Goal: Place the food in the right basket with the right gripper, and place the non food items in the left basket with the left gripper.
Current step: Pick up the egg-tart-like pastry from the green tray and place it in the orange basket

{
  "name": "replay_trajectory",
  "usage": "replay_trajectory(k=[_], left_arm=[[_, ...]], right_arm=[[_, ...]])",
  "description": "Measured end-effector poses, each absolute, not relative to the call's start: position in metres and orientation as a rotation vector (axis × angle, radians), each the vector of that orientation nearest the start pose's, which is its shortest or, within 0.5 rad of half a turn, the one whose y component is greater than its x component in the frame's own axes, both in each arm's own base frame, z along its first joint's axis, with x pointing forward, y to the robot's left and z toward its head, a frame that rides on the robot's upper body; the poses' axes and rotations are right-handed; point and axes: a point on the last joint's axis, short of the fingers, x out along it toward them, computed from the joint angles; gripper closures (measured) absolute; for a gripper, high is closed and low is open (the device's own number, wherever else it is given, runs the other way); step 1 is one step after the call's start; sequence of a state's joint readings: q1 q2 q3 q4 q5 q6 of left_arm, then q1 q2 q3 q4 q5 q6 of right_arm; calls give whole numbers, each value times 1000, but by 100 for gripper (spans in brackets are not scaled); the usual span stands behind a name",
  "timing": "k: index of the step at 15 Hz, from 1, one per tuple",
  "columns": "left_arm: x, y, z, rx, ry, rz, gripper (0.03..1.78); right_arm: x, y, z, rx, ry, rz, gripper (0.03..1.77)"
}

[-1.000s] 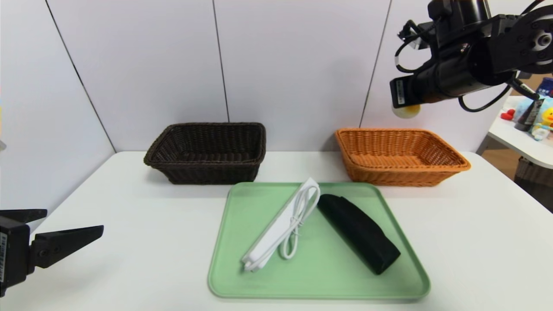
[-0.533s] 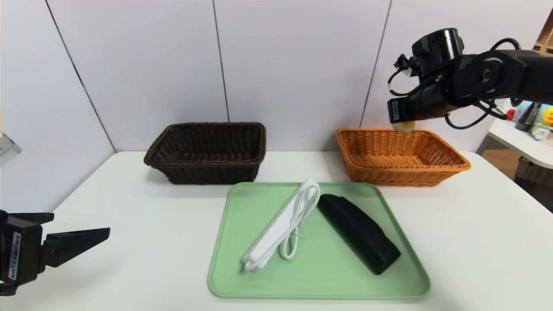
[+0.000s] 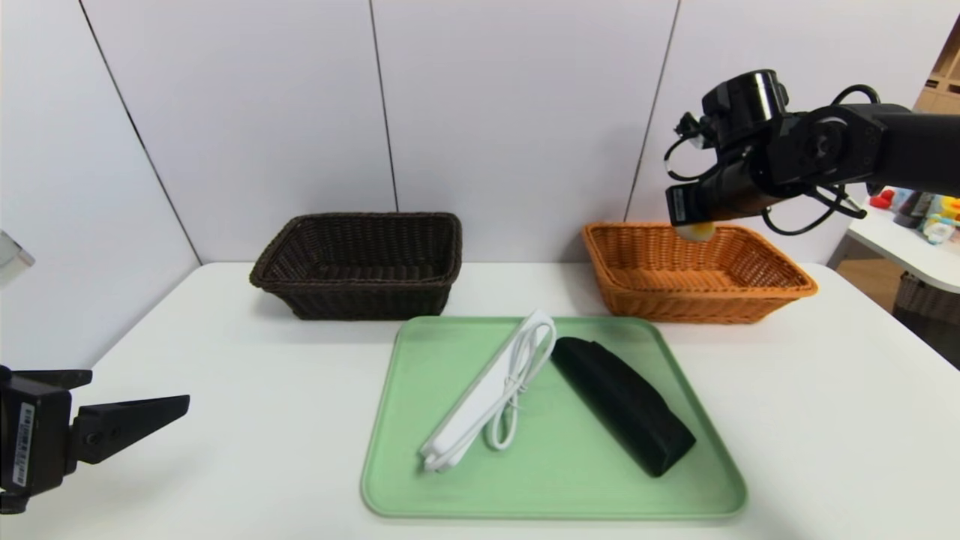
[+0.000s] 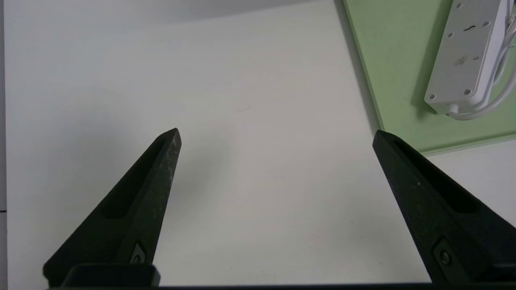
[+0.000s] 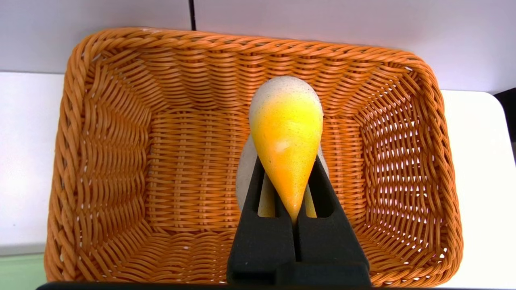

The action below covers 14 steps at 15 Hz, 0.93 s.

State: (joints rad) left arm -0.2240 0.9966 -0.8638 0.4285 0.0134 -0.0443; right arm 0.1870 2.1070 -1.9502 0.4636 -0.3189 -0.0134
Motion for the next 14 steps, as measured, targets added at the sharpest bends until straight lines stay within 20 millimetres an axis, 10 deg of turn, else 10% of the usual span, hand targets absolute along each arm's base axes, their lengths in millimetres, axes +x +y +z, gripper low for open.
replay_trajectory(k=[7, 14], left_arm=[[104, -23, 249, 23, 561, -193, 12], [102, -23, 250, 23, 553, -193, 12]], right_arm=[[411, 71, 250, -166, 598, -125, 87], [408, 70, 253, -168, 594, -127, 41]])
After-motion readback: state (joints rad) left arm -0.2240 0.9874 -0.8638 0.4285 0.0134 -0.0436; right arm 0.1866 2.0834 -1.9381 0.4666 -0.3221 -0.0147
